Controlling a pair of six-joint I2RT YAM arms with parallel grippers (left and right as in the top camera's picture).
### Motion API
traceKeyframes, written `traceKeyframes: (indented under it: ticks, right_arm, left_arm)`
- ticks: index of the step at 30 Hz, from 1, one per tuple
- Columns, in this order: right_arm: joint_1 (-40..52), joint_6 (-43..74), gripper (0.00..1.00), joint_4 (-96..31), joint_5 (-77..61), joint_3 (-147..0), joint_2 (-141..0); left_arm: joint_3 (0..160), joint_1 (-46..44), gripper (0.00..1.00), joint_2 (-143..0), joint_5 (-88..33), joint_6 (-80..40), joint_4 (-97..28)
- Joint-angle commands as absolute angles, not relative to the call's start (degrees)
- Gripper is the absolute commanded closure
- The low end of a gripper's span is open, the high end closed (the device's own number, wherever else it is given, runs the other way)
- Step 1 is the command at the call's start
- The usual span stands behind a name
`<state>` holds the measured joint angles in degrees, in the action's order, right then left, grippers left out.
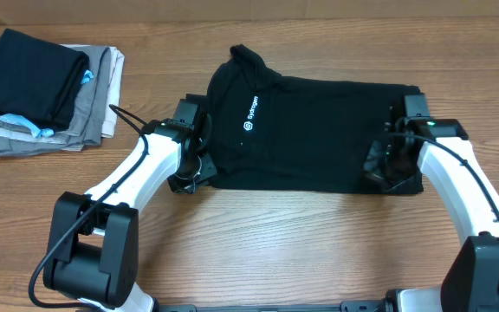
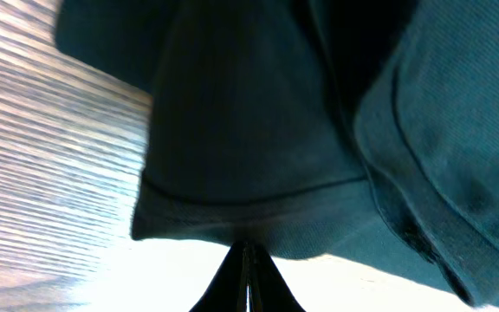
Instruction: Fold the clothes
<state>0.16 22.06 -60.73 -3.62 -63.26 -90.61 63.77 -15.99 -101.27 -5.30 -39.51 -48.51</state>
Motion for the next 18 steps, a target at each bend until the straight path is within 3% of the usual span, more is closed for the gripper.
traceKeyframes:
  ticks: [1,5,9,18]
  right_arm:
    - [-4.54,24.16,0.74,-61.43,-0.03,-63.0,-90.56]
    - [-9.89,24.73,0.74,-61.84,-0.08,-62.63,-90.56]
    - [-14.55,25.36,0.86,-60.12,-0.8,-60.03,-90.56]
    - [-17.76,25.3,0.96,-48.64,-2.87,-51.31,-90.59]
  left_arm:
    - [63.44,-15.7,0.96,-100.82,-0.8,-38.72,-48.36]
    - [63.44,-15.73,0.96,-100.82,-0.91,-37.67,-48.4]
    - [63.44,-15.73,0.96,-100.82,-0.91,-37.67,-48.38]
    - [63.44,-15.73,0.96,-100.82,0.05,-37.67,-47.57]
